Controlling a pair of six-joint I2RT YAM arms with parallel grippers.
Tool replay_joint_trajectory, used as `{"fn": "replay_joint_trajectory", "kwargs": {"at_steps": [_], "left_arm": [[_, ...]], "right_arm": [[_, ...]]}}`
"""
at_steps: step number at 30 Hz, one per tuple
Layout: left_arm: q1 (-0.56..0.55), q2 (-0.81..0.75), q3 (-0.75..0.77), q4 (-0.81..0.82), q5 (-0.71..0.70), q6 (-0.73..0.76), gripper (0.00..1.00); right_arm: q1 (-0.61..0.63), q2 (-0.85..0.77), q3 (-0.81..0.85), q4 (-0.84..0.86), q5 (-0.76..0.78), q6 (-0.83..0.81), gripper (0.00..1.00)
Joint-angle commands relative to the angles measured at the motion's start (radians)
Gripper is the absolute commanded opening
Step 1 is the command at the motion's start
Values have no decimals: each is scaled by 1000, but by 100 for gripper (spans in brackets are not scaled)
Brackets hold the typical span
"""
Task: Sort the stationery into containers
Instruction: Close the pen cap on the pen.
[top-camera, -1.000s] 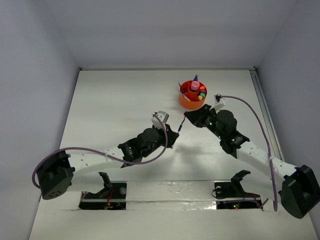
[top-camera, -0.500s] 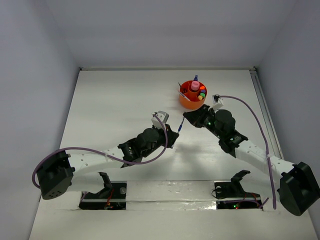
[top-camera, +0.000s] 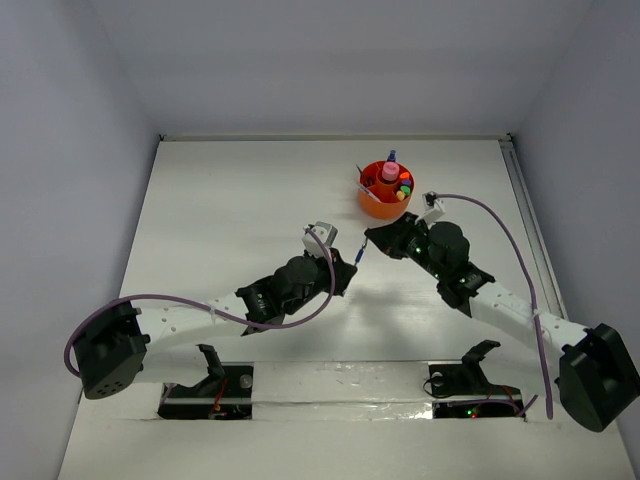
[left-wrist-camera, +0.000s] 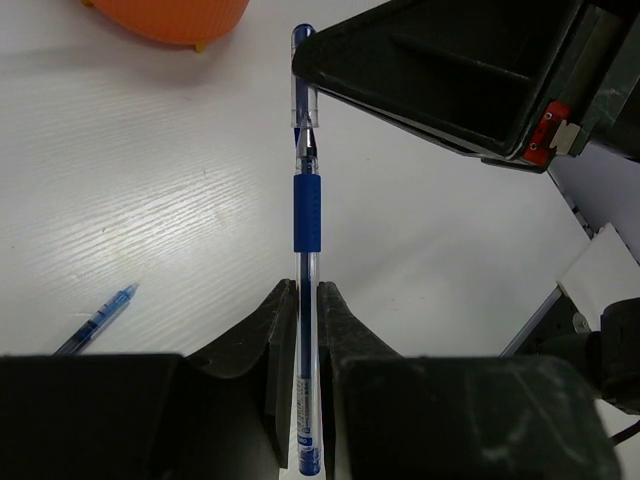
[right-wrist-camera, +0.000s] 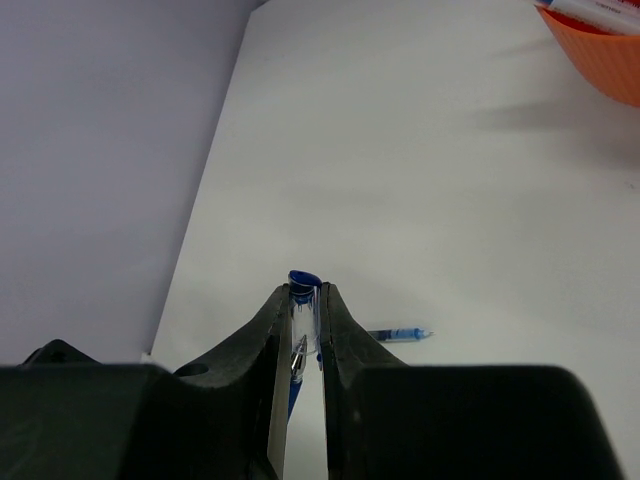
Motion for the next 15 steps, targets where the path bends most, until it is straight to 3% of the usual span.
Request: {"fn": "replay_joint_trajectory", "kwargs": {"at_steps": [1,15], "left_arm": [[-6,-22,35,28,-28,9,0],[-6,0,49,45,-54,26,0]], "right_arm": [[11,-24,-11,51,4,5,1],[20,-24,-22,75,-65,80,1]]}}
